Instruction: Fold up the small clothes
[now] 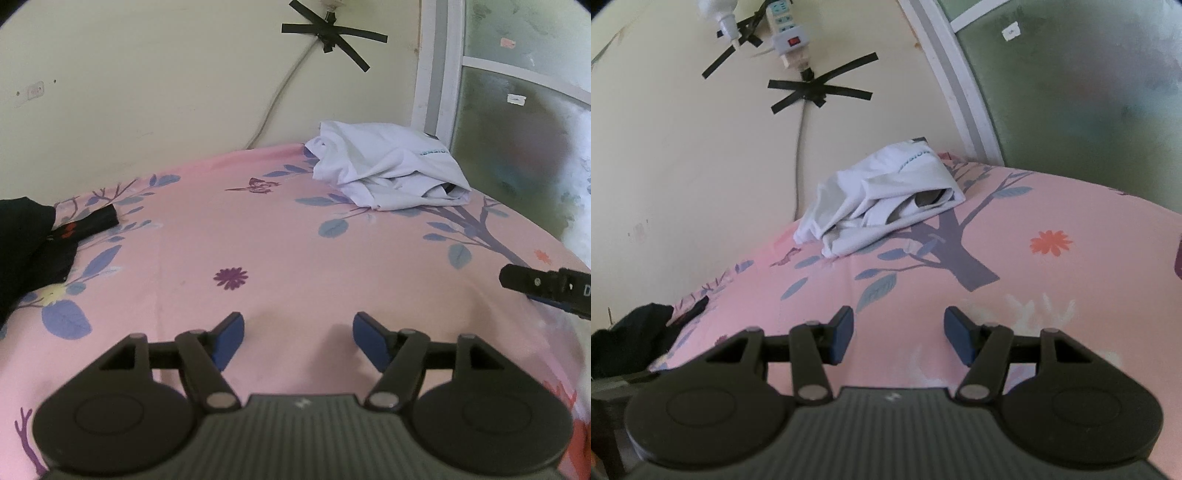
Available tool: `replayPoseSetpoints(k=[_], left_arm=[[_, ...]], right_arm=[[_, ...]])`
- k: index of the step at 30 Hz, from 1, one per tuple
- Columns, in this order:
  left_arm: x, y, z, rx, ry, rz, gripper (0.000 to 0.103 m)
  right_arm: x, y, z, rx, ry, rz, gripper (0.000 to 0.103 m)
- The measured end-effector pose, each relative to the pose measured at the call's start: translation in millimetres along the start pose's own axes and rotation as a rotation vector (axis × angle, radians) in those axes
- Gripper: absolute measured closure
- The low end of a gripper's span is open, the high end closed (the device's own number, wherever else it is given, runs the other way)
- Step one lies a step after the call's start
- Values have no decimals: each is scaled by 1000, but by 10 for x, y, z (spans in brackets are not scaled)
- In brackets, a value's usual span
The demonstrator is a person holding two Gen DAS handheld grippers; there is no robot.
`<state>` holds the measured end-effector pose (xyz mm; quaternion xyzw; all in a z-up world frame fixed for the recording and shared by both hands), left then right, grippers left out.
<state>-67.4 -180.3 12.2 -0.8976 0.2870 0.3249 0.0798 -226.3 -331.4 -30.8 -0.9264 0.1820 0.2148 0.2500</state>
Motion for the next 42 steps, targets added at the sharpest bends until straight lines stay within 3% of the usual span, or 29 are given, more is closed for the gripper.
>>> replayPoseSetpoints(k=[12,21,31,36,42], left_arm=[[-70,46,38,40,19,-7,29],[-81,59,40,49,21,-3,14],[-82,68,39,54,27,4,1],[-79,85,43,62,27,10,0],[-41,114,63,73,-4,28,0]], right_arm=[[-60,-58,65,-11,7,30,44],[-63,-77,57,-5,4,37,41],[-68,-208,63,11,52,112,36],[-28,-202,120,109,55,42,32],[2,-220,119,107,54,23,29]])
Point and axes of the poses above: each gripper's, at about its wrist camera, not at the fingertips, and x roughly the way its jaws point, y to its right, z to its underside, the point moved 4 cm from there along x, roughly the way its jaws point, and after that the axes turned 1 degree about -x, right-handed, at the moved point
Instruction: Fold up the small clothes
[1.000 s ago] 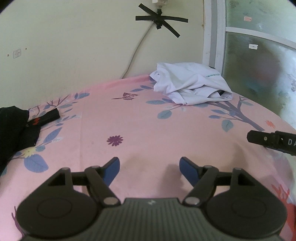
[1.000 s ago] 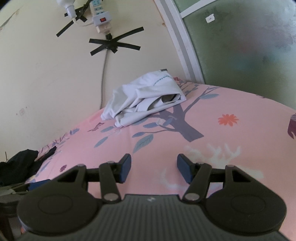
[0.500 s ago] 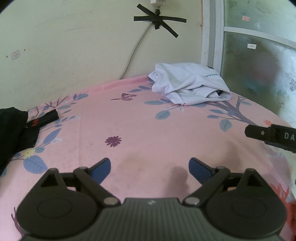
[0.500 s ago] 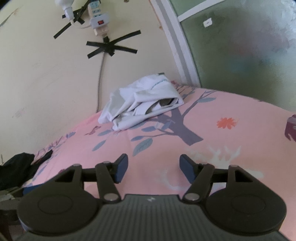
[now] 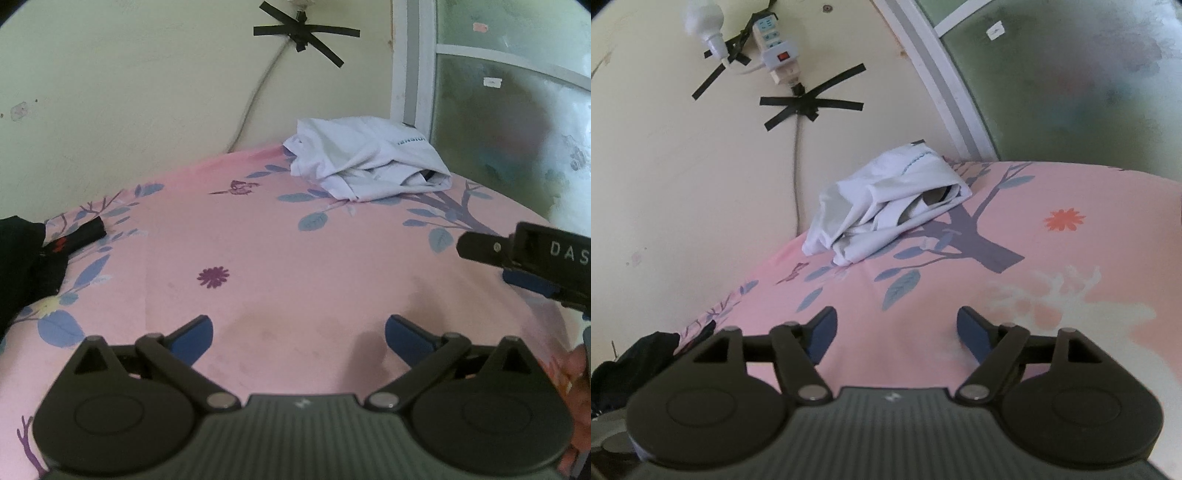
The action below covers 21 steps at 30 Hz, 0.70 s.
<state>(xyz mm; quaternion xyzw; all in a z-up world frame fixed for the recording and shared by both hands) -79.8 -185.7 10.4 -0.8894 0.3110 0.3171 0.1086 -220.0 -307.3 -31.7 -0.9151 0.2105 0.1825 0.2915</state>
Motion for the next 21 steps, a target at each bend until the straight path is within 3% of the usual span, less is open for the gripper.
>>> replayPoseSetpoints(k=[12,18,21], left_arm=[[9,-42,9,-44,-9,48,0],[-27,-182,-35,-102,32,-15,0],[-41,-255,-61,-103,55,-82,0]], right_arm=[[35,-31,0,-23,-12,-9,24],[-7,-105,33,-86,-16,49,25],[-51,-136,41,-110,6,94,25]])
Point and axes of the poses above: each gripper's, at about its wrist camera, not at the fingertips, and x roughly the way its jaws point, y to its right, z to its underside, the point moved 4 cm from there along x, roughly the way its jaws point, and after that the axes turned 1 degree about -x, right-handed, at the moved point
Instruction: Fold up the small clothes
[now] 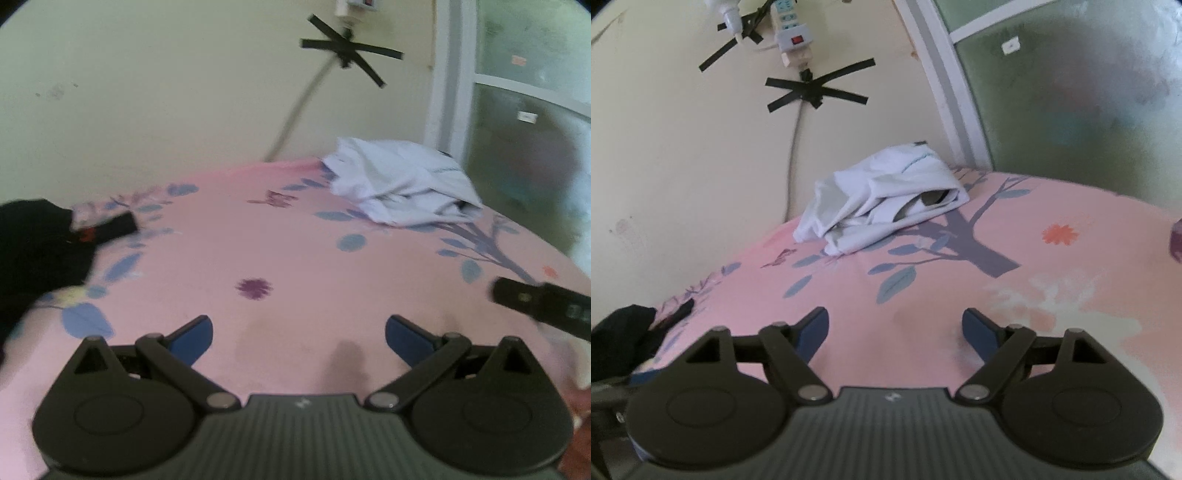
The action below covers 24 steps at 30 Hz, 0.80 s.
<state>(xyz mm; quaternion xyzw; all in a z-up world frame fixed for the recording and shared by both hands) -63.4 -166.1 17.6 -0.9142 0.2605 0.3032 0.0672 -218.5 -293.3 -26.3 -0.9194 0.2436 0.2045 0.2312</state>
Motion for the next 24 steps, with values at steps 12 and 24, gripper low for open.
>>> replayPoseSetpoints(k=[12,24], left_arm=[[12,-38,-1,36,5,-62,0],[39,-50,6,43,-13,-57,0]], right_arm=[[-70,58,48,70,14,37,25],[-69,-24,77,25,-3,9,25]])
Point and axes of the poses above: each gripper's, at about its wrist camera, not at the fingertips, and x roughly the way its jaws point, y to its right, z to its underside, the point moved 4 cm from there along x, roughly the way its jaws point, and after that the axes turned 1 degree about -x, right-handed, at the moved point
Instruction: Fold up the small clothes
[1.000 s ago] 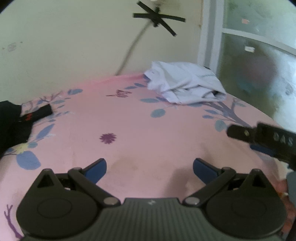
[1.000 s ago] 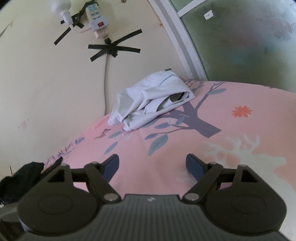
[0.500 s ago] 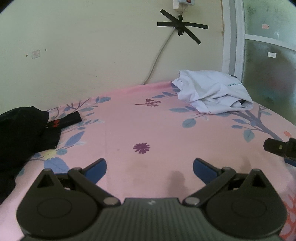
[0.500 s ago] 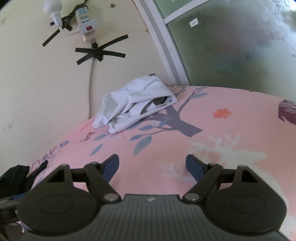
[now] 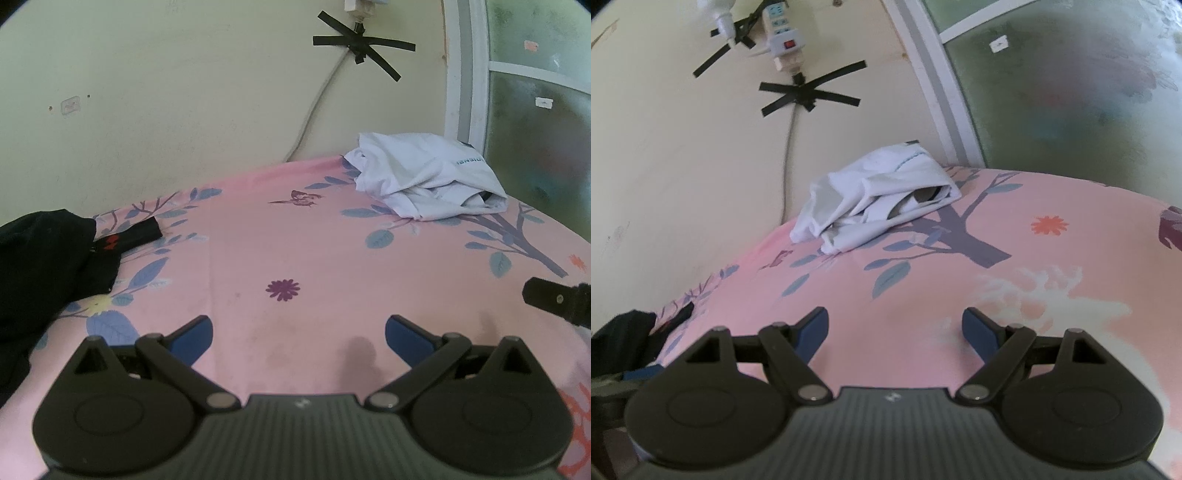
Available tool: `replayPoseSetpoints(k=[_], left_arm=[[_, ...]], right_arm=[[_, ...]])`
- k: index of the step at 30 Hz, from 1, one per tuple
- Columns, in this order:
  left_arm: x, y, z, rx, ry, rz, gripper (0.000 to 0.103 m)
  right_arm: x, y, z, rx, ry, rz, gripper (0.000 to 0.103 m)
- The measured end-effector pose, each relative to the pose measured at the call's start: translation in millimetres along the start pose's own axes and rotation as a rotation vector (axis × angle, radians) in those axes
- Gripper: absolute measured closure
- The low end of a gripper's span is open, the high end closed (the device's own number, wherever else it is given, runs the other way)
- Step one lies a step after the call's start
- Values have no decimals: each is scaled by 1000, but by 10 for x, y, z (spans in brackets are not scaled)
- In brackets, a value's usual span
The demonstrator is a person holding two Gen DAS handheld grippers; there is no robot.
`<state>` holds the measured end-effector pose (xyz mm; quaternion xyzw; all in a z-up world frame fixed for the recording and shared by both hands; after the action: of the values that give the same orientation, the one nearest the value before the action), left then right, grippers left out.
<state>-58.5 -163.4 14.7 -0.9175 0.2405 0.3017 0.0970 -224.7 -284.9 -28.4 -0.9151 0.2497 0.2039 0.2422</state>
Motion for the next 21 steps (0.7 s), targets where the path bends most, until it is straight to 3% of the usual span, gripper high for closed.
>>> replayPoseSetpoints(k=[21], left_arm=[[-4,7,5,4,0,7,0]], right_arm=[[-85,-64,-7,-50,51,-7,25]])
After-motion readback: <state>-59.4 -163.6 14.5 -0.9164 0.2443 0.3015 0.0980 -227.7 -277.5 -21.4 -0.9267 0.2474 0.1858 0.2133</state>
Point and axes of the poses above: each gripper's, at about its wrist camera, not at the fingertips, and x roughly the way its jaws point, y to its right, z to its underside, the point moved 4 cm from there along x, roughly the way its jaws point, and after that the axes turned 1 degree about -x, right-handed, at the moved point
